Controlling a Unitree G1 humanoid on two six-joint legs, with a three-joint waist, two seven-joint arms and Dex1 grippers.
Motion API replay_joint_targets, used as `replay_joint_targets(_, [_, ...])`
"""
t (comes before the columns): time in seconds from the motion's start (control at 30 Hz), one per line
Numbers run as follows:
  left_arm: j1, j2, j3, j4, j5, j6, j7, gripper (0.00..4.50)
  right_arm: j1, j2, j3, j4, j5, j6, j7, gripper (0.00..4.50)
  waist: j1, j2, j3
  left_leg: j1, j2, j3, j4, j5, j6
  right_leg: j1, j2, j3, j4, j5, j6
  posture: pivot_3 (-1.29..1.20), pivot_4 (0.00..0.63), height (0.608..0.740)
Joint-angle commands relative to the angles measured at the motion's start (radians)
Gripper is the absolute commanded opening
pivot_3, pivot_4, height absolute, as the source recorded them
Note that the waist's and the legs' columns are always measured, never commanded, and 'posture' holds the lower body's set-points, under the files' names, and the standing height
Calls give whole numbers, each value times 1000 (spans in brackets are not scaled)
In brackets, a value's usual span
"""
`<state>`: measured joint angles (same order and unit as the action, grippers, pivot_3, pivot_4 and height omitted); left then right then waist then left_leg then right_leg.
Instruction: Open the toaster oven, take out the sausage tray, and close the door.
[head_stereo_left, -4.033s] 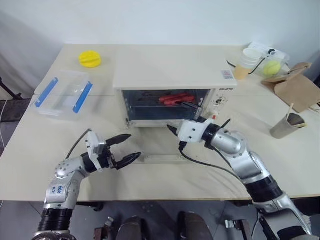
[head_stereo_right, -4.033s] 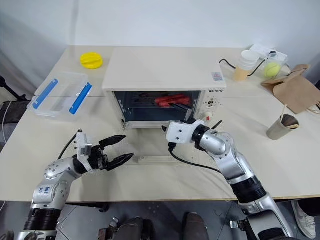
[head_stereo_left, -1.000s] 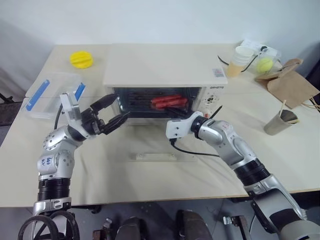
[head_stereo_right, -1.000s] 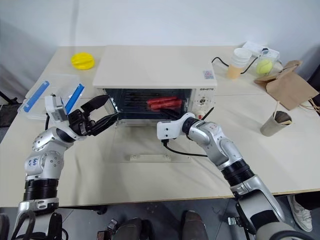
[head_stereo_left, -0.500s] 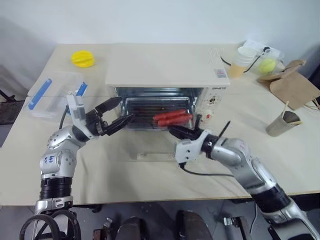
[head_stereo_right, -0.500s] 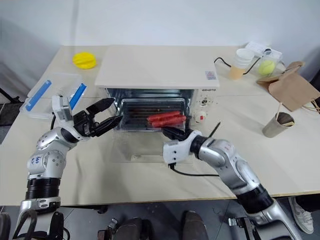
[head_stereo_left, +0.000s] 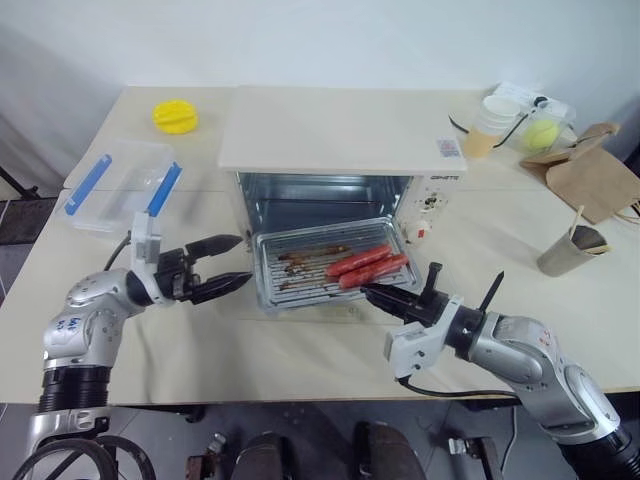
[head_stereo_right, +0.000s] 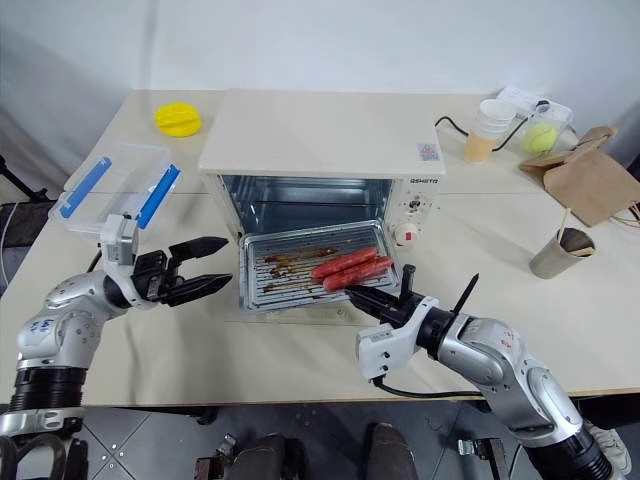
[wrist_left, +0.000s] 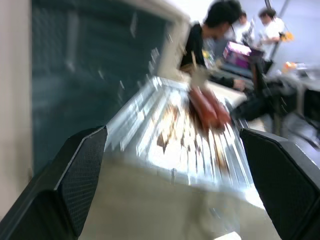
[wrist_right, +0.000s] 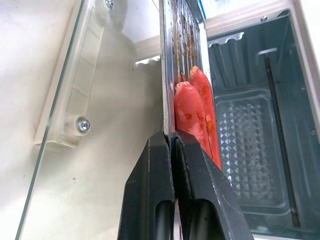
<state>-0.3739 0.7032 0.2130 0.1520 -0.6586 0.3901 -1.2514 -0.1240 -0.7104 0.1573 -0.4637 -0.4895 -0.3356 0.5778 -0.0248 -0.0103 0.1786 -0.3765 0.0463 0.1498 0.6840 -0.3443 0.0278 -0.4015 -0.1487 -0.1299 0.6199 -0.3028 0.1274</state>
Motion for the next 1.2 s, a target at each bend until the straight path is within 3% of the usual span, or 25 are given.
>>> replay_joint_targets(0.03, [19, 62, 17, -36, 0, 32, -32, 4500, 15, -22, -56, -30, 21, -83, -46, 11, 0, 0, 0, 0, 0, 0, 0, 0, 0, 0, 0, 0, 0, 0, 0, 0, 150, 740])
replay_joint_targets(0.1, [25, 64, 22, -52, -39, 83, -33, 4500, 9, -22, -60, -23, 18, -109, -57, 11, -1, 0, 0, 0, 0, 0, 0, 0, 0, 0, 0, 1, 0, 0, 0, 0, 150, 740])
replay_joint_targets(0.27, [6, 62, 19, -119, -173, 402, 74, 4500, -22, -15, -48, 0, 14, -137, -56, 11, -2, 0, 0, 0, 1, 0, 0, 0, 0, 0, 0, 1, 0, 0, 0, 0, 150, 740])
replay_joint_targets(0.47, [-83, -24, 69, -123, -360, 700, 271, 4500, -69, -18, -18, 39, 27, -163, -31, 11, -2, 0, 0, 0, 1, 0, 1, 0, 0, 0, 0, 2, 2, 0, 0, 0, 150, 740])
replay_joint_targets(0.77, [-161, -146, 78, -76, -471, 966, 504, 4500, -113, -11, 8, 61, 68, -169, 5, 11, -2, 0, 0, 1, 1, 0, 1, 0, 0, 0, 0, 2, 2, 0, 0, 0, 150, 740])
replay_joint_targets(0.9, [-180, -199, 141, -46, -546, 1089, 611, 3667, -126, -7, 18, 58, 74, -164, 15, 0, -2, 0, 0, 1, 1, 0, 2, 0, 0, 0, -1, 3, 2, 0, 0, 0, 150, 740])
replay_joint_targets(1.2, [-193, -245, 250, -4, -622, 1216, 769, 950, -118, -9, 17, 57, 102, -151, 32, 0, -2, -1, 0, 1, 1, -1, 2, 0, 0, 1, 0, 3, 3, 0, 0, 0, 150, 740])
